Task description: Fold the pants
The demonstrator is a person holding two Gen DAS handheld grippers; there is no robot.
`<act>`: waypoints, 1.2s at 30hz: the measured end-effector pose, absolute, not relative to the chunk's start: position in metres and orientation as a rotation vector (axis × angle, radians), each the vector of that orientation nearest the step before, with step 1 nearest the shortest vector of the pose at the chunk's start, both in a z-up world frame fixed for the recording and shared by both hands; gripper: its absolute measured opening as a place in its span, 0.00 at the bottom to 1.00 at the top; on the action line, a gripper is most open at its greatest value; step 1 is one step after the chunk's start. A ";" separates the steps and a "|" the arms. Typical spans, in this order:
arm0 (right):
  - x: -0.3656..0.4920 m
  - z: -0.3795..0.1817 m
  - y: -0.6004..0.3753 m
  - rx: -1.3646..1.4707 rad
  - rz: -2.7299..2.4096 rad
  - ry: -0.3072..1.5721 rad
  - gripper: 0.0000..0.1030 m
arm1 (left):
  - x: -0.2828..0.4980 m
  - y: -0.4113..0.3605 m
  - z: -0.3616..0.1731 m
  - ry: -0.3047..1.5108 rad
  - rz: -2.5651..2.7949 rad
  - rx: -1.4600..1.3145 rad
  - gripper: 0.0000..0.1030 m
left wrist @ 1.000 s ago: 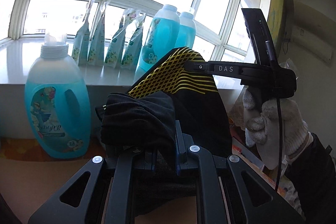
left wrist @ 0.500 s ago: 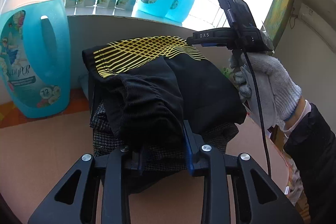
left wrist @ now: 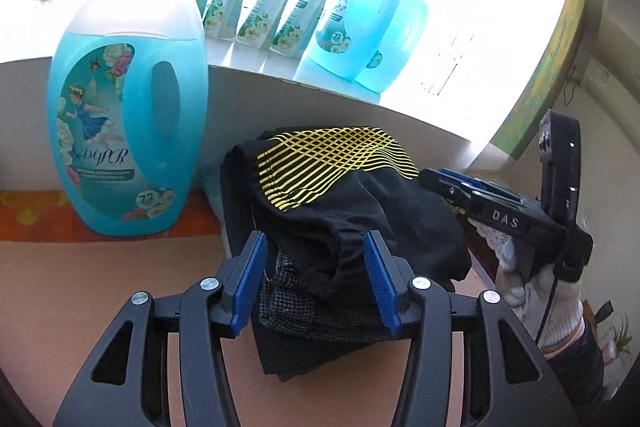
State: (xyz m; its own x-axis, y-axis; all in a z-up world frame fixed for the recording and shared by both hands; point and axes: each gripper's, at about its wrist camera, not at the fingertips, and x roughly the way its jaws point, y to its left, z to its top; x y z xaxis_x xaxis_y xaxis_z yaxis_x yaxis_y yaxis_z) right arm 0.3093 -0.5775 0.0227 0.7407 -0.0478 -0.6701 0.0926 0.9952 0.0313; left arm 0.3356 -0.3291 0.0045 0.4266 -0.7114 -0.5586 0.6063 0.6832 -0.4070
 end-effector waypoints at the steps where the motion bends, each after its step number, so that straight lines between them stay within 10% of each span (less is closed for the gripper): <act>1: 0.306 0.018 -0.572 0.058 -0.064 0.742 0.48 | 0.342 -0.334 0.005 0.760 -0.801 -0.133 0.48; 10: 0.294 -0.007 -0.558 0.089 0.002 0.810 0.35 | 0.395 -0.356 -0.019 0.837 -0.757 -0.140 0.44; 17: 0.289 -0.022 -0.560 0.100 0.011 0.831 0.35 | 0.402 -0.378 -0.025 0.787 -0.723 -0.017 0.08; 27: 0.278 -0.021 -0.562 0.118 0.006 0.812 0.35 | 0.393 -0.377 0.001 0.642 -0.585 0.168 0.08; 36: 0.221 0.009 -0.549 0.115 -0.083 0.725 0.46 | 0.341 -0.351 0.037 0.670 -0.744 0.113 0.30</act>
